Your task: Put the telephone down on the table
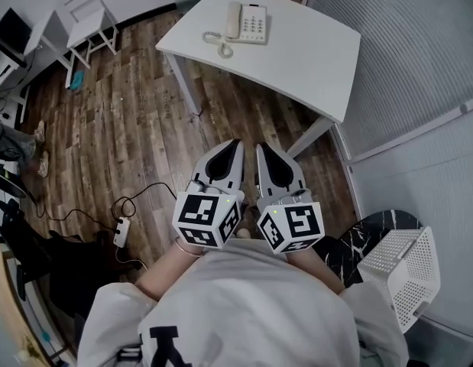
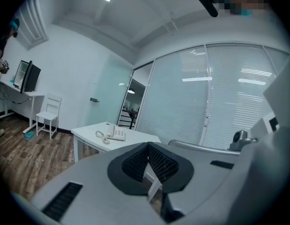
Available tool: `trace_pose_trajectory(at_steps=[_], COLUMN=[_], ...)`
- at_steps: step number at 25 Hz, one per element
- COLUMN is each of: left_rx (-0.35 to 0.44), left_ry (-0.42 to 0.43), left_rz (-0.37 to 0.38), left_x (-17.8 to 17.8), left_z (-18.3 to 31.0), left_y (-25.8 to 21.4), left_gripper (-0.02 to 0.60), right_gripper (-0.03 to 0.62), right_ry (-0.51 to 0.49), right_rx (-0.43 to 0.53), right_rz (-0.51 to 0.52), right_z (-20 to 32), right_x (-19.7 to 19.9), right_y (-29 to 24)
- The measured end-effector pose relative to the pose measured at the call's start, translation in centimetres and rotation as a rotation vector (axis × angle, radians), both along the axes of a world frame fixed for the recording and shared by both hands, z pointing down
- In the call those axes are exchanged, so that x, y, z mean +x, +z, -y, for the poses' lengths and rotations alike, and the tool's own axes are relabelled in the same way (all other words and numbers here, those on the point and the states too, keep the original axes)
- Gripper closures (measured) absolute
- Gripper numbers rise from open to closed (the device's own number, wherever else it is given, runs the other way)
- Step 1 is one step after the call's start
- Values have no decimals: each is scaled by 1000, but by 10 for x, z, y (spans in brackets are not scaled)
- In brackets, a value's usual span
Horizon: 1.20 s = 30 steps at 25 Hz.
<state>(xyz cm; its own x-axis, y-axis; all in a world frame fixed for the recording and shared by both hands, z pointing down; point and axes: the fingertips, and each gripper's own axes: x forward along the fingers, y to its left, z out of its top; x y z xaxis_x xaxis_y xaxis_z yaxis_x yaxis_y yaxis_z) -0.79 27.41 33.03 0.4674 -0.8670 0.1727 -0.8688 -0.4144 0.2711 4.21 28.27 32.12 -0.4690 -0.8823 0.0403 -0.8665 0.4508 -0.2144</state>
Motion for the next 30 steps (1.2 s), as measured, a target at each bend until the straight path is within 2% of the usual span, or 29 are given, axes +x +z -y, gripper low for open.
trace_pose_trajectory(at_steps=[7,15,30], left_rx=[-10,-6,-10], left_ry=[10,18,30], left_rz=[1,-6,-16], left_x=[-9,-9,-13], left_z=[-11,-19,-27], left_y=[5,5,5], left_gripper=[577,577,577], right_gripper=[568,568,568], right_ry=[23,24,31], right_rx=[2,23,22], right_rz=[-5,-57,-53], right_z=[-9,-21,-31], right_x=[-4,-7,-11], right_y=[0,0,0])
